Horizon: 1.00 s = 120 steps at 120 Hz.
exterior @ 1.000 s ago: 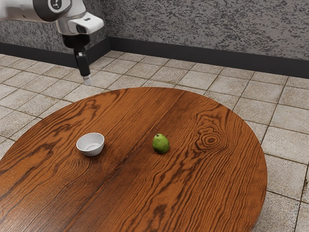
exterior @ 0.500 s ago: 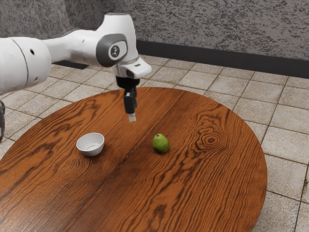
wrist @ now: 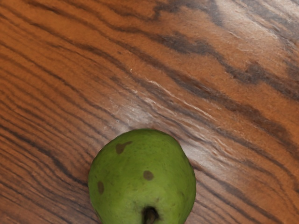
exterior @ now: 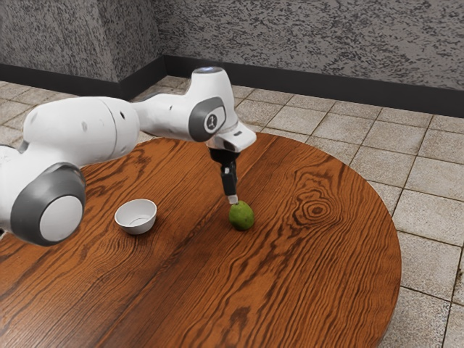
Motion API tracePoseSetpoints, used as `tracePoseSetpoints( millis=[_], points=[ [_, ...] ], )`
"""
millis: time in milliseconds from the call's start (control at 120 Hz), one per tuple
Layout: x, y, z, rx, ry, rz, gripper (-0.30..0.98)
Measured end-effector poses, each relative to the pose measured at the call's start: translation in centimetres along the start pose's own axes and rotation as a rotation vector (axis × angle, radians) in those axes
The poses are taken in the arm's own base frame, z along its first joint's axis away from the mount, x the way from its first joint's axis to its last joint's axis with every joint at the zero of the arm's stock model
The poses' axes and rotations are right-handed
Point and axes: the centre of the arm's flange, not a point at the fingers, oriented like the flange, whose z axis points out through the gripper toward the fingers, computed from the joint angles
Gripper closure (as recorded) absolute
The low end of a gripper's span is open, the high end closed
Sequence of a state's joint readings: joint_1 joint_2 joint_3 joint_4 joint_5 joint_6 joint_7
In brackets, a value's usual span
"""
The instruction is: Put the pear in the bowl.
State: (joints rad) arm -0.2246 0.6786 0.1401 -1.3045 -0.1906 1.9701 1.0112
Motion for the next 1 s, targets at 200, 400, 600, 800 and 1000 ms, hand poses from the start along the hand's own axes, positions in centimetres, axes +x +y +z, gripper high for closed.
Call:
tracePoseSetpoints(
  millis=[200,400,600,800,1000],
  points=[
    [0.0,0.1,4.3,-0.060,0.022,-0.017,0.00],
    [-0.1,0.0,6.5,-0.074,0.021,-0.015,0.00],
    [-0.5,-0.8,7.9,-0.050,0.023,-0.020,0.00],
    [0.2,-0.5,8.8,-0.045,0.037,-0.015,0.10],
    [0.1,-0.8,7.8,-0.025,0.047,-0.017,0.35]
  ],
)
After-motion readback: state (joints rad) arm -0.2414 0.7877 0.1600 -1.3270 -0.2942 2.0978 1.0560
